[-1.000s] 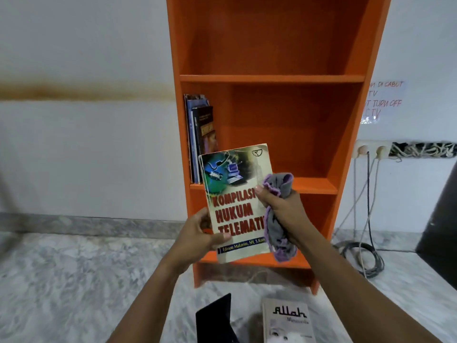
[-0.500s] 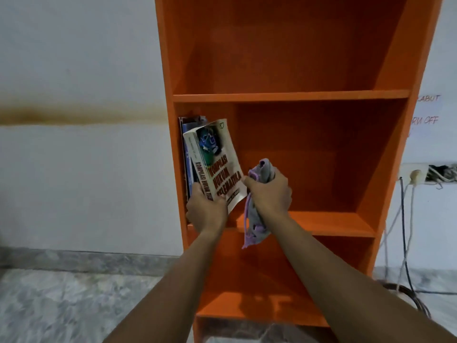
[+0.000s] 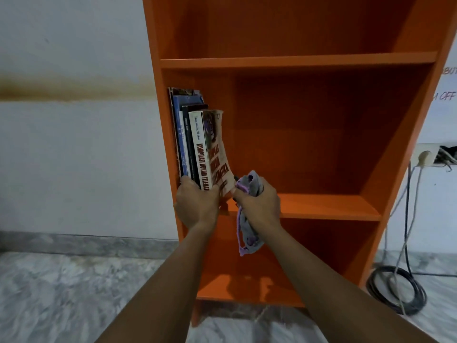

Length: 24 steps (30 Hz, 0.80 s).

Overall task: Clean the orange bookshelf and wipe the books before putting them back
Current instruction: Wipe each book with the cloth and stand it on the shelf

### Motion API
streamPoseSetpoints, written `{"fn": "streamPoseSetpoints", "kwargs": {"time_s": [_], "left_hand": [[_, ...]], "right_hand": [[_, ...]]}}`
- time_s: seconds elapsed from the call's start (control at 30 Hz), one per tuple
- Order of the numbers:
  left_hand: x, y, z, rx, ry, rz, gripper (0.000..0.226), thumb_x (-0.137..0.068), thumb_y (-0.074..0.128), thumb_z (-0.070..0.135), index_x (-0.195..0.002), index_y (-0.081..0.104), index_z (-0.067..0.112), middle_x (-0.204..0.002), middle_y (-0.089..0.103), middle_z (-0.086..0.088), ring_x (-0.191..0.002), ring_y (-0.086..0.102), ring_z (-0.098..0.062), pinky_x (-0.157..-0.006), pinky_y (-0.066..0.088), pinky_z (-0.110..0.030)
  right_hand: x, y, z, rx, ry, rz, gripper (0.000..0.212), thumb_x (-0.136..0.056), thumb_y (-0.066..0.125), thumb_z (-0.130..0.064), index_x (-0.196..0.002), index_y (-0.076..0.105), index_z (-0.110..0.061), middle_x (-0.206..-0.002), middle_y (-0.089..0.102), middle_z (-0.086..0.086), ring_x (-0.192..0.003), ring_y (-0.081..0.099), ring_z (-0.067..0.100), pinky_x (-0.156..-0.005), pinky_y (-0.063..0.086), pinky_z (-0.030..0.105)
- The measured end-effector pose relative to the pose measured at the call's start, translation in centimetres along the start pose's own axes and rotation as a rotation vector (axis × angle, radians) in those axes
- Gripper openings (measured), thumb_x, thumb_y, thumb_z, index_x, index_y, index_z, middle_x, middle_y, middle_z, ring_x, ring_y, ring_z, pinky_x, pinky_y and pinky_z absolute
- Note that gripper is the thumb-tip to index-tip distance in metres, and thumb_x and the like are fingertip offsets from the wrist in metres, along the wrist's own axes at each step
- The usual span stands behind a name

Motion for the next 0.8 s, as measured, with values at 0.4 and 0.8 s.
{"fn": "streamPoseSetpoints", "kwargs": {"time_s": [0.4, 0.8], "left_hand": [[11.1, -3.8, -3.0, -0.022, -0.022, -0.18, 0.026, -0.076, 0.069, 0.024, -0.092, 0.049, 0.02, -0.092, 0.061, -0.001, -0.086, 0.059, -0.025, -0.076, 0.05, -0.039], [32.7, -1.9, -16.7, -0.215, -0.446, -1.125, 0.015, -0.079, 0.07, 0.022, -0.084, 0.056, 0.016, -0.087, 0.063, -0.004, -0.088, 0.064, -0.027, -0.066, 0.044, -0.029]], "right_hand": [[9.7, -7.5, 0.9, -0.051, 0.226, -0.149, 0.029, -0.09, 0.075, -0.037, -0.076, 0.05, -0.033, -0.071, 0.049, -0.007, -0.075, 0.05, 0.024, -0.071, 0.044, 0.042], [23.9, -14.3, 19.0, 0.354, 0.835, -0.131, 0.045, -0.082, 0.044, -0.043, -0.091, 0.07, -0.008, -0.104, 0.066, 0.021, -0.113, 0.053, 0.04, -0.081, 0.039, 0.042]]}}
Point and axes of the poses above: each hand's wrist, its own x-axis away from the middle knuckle, its own y-axis out of the palm, z = x × y, the point moved 1 cm from there along -x, towards the middle knuckle
